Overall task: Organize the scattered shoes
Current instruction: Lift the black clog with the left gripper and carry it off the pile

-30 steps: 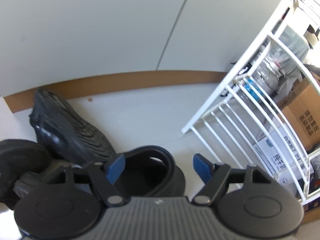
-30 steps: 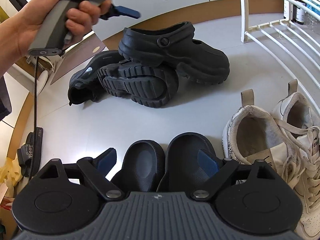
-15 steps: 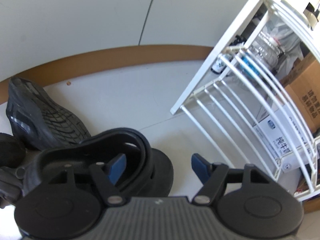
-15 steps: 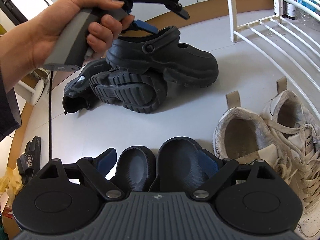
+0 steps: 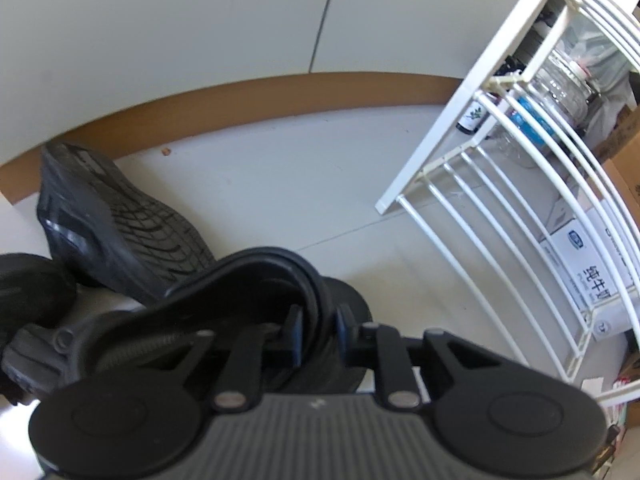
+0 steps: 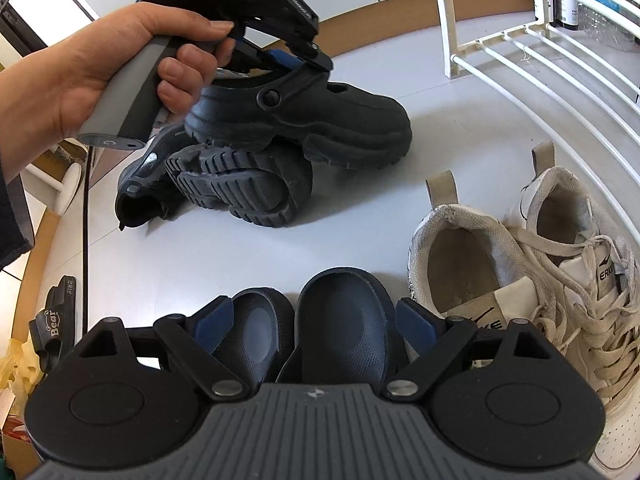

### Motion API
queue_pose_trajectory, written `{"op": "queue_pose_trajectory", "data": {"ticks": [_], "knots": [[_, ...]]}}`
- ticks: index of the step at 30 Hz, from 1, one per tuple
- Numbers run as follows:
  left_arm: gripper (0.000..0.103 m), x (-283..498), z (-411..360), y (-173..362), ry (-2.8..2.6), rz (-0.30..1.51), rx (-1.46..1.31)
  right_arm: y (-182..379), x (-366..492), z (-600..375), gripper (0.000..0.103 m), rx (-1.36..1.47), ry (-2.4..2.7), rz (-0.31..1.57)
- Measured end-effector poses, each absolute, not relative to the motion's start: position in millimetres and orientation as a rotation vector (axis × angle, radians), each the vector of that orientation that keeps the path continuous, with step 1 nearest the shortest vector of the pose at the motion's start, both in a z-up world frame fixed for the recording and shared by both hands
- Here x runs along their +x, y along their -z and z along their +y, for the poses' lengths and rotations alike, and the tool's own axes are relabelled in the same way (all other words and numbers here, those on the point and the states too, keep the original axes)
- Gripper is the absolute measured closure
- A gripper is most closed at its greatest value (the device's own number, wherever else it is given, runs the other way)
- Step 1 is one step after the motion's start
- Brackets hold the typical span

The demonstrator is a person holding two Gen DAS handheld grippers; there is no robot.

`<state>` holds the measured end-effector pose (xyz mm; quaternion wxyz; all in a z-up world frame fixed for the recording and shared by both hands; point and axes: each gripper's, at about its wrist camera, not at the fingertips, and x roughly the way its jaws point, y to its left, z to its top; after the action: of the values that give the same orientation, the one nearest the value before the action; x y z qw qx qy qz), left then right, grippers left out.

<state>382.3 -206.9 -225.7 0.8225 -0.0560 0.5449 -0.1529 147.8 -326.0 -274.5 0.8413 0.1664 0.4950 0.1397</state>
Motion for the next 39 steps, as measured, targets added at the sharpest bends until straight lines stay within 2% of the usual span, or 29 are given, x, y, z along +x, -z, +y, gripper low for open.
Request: {"op": "queue_pose_trajectory", "data": {"ticks": [17,25,32,39], "knots": [[0.087,357,-129,158,0.300,1.082,-0.102,269,147,-309,0.011,0.350,-0.327,1.035],[0.087,334,-61,122,0.234,1.056,-0.170,267,147,-288,0.011,0.345,-0.350,1.037],[0.087,305,5,111,0.154,1.055,-0.213,259,149,-263,0.011,0.335,-0.378,1.018],[0.087,276,72,122,0.075,1.066,-0.259,260,150,-240,0.011,0.295,-0.385,1.022]]}}
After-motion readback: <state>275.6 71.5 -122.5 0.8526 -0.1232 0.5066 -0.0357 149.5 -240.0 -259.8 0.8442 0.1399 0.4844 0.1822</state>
